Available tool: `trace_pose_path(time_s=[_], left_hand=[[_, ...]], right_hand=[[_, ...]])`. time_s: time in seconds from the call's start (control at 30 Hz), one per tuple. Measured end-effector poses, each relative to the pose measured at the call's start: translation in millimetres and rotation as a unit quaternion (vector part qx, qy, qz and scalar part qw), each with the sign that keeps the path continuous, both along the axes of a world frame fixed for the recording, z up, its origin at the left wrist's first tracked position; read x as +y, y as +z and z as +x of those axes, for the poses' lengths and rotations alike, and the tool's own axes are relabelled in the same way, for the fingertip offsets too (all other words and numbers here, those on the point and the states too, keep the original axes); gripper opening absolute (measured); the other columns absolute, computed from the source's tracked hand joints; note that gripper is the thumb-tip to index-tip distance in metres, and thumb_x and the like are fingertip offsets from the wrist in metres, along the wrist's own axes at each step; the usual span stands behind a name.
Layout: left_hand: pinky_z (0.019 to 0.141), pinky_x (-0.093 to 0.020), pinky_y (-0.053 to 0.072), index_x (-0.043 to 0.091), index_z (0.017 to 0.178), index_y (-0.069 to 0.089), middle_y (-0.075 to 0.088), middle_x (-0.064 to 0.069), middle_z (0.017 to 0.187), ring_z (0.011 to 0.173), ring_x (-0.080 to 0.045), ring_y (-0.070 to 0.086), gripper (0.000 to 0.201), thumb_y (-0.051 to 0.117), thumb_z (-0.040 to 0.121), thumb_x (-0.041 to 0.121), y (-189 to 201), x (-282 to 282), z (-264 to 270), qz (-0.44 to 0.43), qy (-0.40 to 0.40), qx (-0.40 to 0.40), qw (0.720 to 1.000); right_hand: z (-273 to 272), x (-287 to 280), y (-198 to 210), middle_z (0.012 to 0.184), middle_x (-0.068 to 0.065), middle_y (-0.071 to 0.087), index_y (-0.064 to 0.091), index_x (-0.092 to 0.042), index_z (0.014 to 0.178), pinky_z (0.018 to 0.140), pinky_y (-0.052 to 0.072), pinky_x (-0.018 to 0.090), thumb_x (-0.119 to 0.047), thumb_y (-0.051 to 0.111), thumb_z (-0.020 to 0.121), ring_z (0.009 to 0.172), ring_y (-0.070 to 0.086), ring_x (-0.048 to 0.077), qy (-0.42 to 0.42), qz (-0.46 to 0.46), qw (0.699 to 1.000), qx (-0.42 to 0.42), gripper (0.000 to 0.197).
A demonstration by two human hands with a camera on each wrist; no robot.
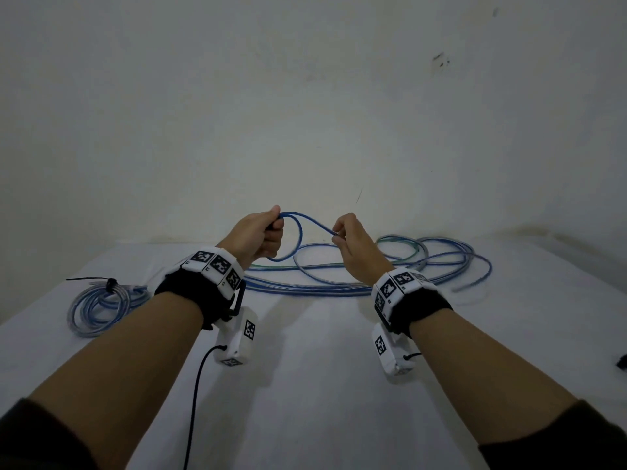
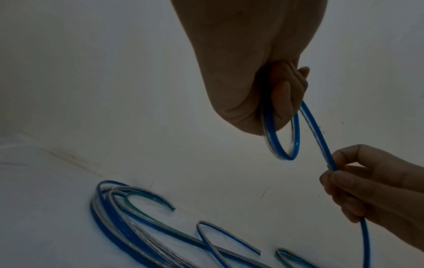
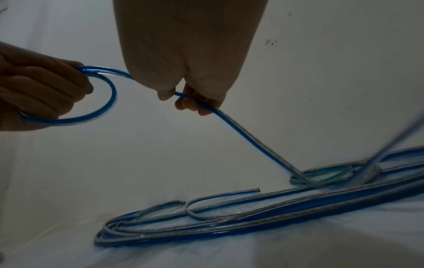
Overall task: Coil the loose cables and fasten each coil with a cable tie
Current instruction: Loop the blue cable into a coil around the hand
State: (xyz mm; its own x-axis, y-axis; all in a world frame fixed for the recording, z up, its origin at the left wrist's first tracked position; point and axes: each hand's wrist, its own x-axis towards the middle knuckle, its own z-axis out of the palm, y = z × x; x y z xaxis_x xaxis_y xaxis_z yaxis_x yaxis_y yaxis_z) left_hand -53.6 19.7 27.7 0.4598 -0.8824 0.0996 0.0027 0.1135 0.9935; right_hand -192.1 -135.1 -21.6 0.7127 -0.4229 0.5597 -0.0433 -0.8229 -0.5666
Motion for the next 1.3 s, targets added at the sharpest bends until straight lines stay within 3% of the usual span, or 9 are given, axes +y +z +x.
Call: trace_pose_path(time_s=[0.1, 0.3, 0.43, 0.57, 0.67, 0.8, 0.93, 1.07, 1.3], left_hand=[[0.039, -0.017, 0.013, 0.018, 0.063, 0.036, 0.026, 0.010, 0.045, 0.036, -0.004, 0.019, 0.042, 0.029, 0.101, 0.035, 0.5, 2.5, 2.8, 0.001, -0.001, 0.017, 1.000], [0.040, -0.017, 0.012, 0.018, 0.062, 0.033, 0.023, 0.010, 0.044, 0.035, -0.003, 0.019, 0.043, 0.027, 0.101, 0.036, 3.0, 3.9, -0.1, -0.004, -0.029, 0.059, 0.998], [0.037, -0.017, 0.016, 0.017, 0.059, 0.035, 0.026, 0.009, 0.043, 0.033, -0.003, 0.023, 0.043, 0.025, 0.099, 0.030, 3.4, 5.3, -1.6, -0.003, -0.074, 0.117, 0.990], [0.039, -0.018, 0.023, 0.016, 0.064, 0.036, 0.030, 0.008, 0.045, 0.035, -0.005, 0.027, 0.035, 0.024, 0.097, 0.022, 3.1, 5.6, -3.2, -0.029, -0.097, 0.151, 0.983], [0.039, -0.017, 0.025, 0.017, 0.066, 0.034, 0.030, 0.009, 0.046, 0.036, -0.005, 0.027, 0.035, 0.024, 0.099, 0.023, 3.3, 4.3, -0.4, -0.062, -0.063, 0.158, 0.983], [0.039, -0.017, 0.028, 0.017, 0.066, 0.035, 0.031, 0.008, 0.045, 0.036, -0.005, 0.028, 0.035, 0.025, 0.099, 0.024, 5.6, 6.1, 8.2, -0.103, -0.021, 0.186, 0.977], [0.041, -0.018, 0.030, 0.016, 0.069, 0.038, 0.033, 0.007, 0.046, 0.038, -0.007, 0.029, 0.033, 0.021, 0.096, 0.020, 4.4, 3.3, 5.9, -0.120, -0.020, 0.182, 0.976], [0.046, -0.019, 0.033, 0.013, 0.073, 0.041, 0.041, 0.006, 0.047, 0.040, -0.008, 0.036, 0.032, 0.023, 0.099, 0.013, 3.8, -6.8, -0.7, -0.159, 0.011, 0.143, 0.977], [0.070, -0.023, 0.056, 0.007, 0.084, 0.043, 0.062, -0.007, 0.079, 0.063, -0.008, 0.065, 0.020, 0.031, 0.101, 0.010, -11.5, -20.9, -9.3, -0.120, 0.105, -0.152, 0.975]], right_hand=[[0.4, 0.1, -1.3, 0.098, 0.007, 0.043, 0.045, -0.003, 0.105, 0.073, 0.034, 0.020, 0.001, 0.041, 0.093, 0.082, 0.042, 0.017, -0.002, -0.027, 0.999, -0.019, 0.013], [2.0, 2.1, -3.9, 0.073, 0.005, 0.047, 0.046, -0.007, 0.098, 0.058, 0.030, 0.029, -0.012, 0.033, 0.099, 0.064, 0.040, 0.019, -0.066, -0.038, 0.997, -0.026, 0.014], [9.3, 0.3, -7.3, 0.077, 0.005, 0.052, 0.054, -0.006, 0.096, 0.063, 0.032, 0.027, -0.014, 0.036, 0.099, 0.070, 0.046, 0.020, -0.061, -0.016, 0.997, -0.048, 0.021], [17.1, 1.1, -5.4, 0.094, 0.003, 0.054, 0.057, -0.019, 0.105, 0.082, 0.036, 0.039, -0.022, 0.031, 0.101, 0.085, 0.052, 0.023, -0.144, 0.000, 0.989, 0.026, 0.027], [18.7, 3.2, -7.6, 0.089, 0.000, 0.053, 0.048, -0.012, 0.116, 0.092, 0.040, 0.050, -0.001, 0.034, 0.094, 0.091, 0.054, 0.028, -0.119, 0.057, 0.991, 0.021, 0.029], [9.7, -1.5, -13.7, 0.089, -0.001, 0.053, 0.046, -0.008, 0.108, 0.092, 0.040, 0.048, 0.002, 0.036, 0.092, 0.084, 0.051, 0.025, -0.170, 0.067, 0.983, 0.025, 0.022], [11.8, -0.7, -16.5, 0.084, 0.000, 0.052, 0.051, -0.016, 0.102, 0.081, 0.040, 0.042, -0.001, 0.034, 0.093, 0.083, 0.053, 0.029, -0.188, 0.021, 0.981, 0.040, 0.024], [23.3, 0.1, -17.6, 0.082, 0.013, 0.052, 0.053, -0.027, 0.083, 0.070, 0.039, 0.040, -0.012, 0.035, 0.096, 0.069, 0.049, 0.029, -0.137, 0.035, 0.989, 0.049, 0.027], [19.3, 32.3, 5.5, 0.061, -0.019, 0.043, 0.064, -0.016, 0.097, 0.087, 0.032, 0.037, -0.018, 0.037, 0.099, 0.081, 0.043, 0.016, -0.026, 0.022, 0.994, 0.109, 0.027]])
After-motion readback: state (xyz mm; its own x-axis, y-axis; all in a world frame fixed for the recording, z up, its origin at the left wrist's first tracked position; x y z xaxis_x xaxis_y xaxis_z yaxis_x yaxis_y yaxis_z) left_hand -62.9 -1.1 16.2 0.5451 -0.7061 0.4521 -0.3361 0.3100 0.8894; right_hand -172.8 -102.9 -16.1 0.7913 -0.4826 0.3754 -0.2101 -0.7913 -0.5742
